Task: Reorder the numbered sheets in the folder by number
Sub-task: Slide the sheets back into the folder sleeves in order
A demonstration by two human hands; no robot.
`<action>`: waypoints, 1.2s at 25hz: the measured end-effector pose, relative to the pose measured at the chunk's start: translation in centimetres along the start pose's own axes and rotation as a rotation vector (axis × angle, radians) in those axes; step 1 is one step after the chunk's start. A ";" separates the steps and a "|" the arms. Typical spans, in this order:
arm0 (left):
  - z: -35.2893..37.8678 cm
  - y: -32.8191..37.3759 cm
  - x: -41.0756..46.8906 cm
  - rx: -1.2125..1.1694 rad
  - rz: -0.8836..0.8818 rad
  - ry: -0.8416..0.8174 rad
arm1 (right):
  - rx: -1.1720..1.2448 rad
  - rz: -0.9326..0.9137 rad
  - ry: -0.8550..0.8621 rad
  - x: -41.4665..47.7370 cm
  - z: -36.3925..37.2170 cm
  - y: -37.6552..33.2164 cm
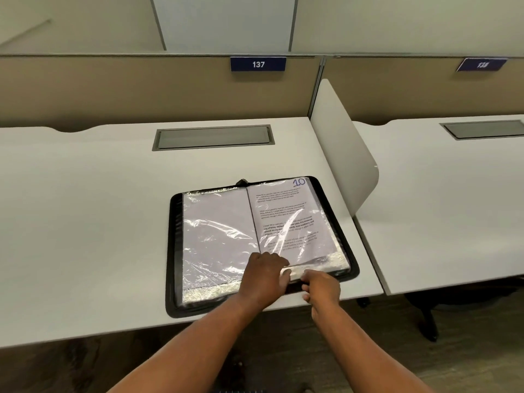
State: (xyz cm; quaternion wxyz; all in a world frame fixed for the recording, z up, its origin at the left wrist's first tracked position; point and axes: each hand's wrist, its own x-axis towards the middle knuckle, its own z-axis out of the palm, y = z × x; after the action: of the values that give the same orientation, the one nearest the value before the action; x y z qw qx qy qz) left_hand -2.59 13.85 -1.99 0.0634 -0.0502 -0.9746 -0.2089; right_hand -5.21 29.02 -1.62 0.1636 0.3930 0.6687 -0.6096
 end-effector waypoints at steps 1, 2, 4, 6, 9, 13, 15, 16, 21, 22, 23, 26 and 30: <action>-0.4 -0.6 0.0 -0.014 -0.023 -0.008 | -0.018 -0.046 0.058 -0.3 -0.6 0.3; -0.7 -1.3 -0.1 -0.022 -0.049 -0.017 | -0.032 -0.114 0.119 -0.5 -1.1 0.7; -1.2 -2.8 -0.4 -0.010 -0.088 -0.035 | -0.043 -0.268 0.212 -0.9 -1.9 0.8; -1.7 -4.3 -1.1 -0.003 -0.112 -0.040 | -0.088 -0.380 0.234 -1.0 -2.3 0.3; -2.5 -6.8 -2.3 0.005 -0.175 -0.022 | -0.210 -0.452 0.178 -0.7 -2.3 -0.6; -3.5 -9.8 -4.0 0.049 -0.322 -0.159 | -0.511 -0.542 0.149 0.8 -1.6 -0.9; -3.6 -10.6 -4.9 0.064 -0.377 -0.215 | -0.674 -0.549 0.171 1.2 -1.4 -0.8; -3.6 -10.7 -5.1 0.062 -0.391 -0.233 | -0.727 -0.563 0.192 1.3 -1.3 -0.8; -3.8 -10.5 -5.2 0.095 -0.533 -0.185 | -0.872 -0.664 0.278 2.0 -1.3 -1.2; -4.0 -10.5 -5.3 0.087 -0.618 -0.149 | -0.918 -0.680 0.283 2.5 -1.3 -1.4; -4.1 -10.8 -5.4 0.064 -0.709 -0.110 | -0.953 -0.696 0.285 2.8 -1.3 -1.5; -5.0 -11.1 -5.1 -0.003 -0.927 -0.001 | -1.009 -0.740 0.240 3.8 -1.8 -2.9; -6.0 -10.3 -3.5 -0.003 -1.042 0.055 | -1.115 -0.907 0.146 4.8 -2.0 -3.8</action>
State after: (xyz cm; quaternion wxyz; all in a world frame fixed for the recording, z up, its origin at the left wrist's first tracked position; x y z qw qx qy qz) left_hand 0.17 1.73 -1.17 -0.0233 0.4470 -0.8679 -0.2153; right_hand -10.47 32.69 -1.95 0.0256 -0.0256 0.9868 -0.1577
